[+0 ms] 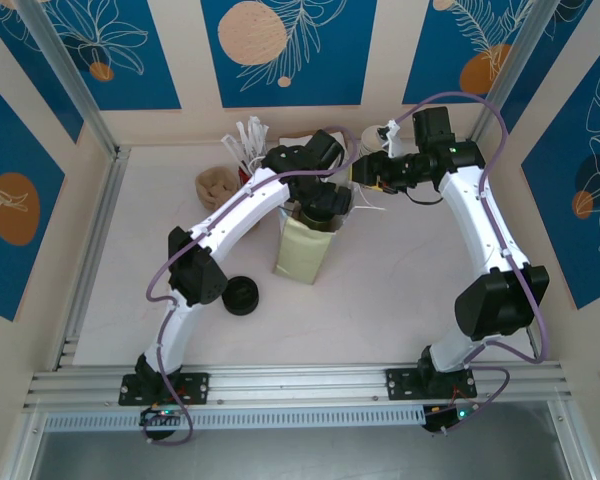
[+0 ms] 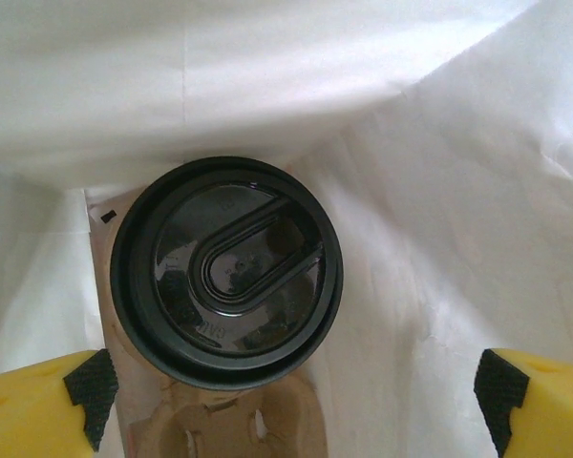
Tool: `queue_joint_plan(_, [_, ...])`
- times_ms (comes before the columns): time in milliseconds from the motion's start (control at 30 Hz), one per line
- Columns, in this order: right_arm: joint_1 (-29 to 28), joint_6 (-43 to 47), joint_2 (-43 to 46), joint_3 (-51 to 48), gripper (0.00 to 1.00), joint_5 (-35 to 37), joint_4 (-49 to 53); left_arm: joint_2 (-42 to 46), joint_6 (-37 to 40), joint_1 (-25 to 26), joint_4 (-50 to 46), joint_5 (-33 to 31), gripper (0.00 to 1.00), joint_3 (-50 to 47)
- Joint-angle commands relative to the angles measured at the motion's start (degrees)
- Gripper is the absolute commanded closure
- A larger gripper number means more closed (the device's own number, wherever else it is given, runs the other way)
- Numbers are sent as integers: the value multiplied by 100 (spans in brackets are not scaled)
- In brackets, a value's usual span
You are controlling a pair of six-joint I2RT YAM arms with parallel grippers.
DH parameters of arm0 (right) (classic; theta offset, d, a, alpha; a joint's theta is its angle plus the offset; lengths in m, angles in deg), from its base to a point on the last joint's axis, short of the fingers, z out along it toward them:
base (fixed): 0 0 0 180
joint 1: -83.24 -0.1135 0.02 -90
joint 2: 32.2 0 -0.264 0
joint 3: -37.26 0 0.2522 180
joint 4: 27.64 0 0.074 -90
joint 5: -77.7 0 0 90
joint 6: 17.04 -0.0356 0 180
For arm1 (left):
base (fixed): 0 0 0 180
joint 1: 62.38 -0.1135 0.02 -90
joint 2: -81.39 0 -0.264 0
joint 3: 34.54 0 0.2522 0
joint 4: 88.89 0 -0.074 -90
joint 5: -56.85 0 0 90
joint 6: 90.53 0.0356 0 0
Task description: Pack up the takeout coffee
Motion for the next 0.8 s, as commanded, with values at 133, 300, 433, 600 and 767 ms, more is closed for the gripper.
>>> queue_joint_plan(133, [-27,73,-69,177,49,38,105,334,-514,-160,922,1268,10,-394])
queue_joint_plan(300, [-14,31,-83,212,49,221,187,425,-339,-180,989,1447,9,-505])
queue_joint_plan(433, [8,89,-131,475,49,441,375,603,-158,-202,1189,1669,9,-740])
queue_joint_plan(600, [32,46,-75,738,48,664,437,821,-183,-274,1486,1899,8,-1014])
queue_joint_plan(767, [121,-147,-6,817,48,945,368,837,-333,-338,1555,2087,7,-984])
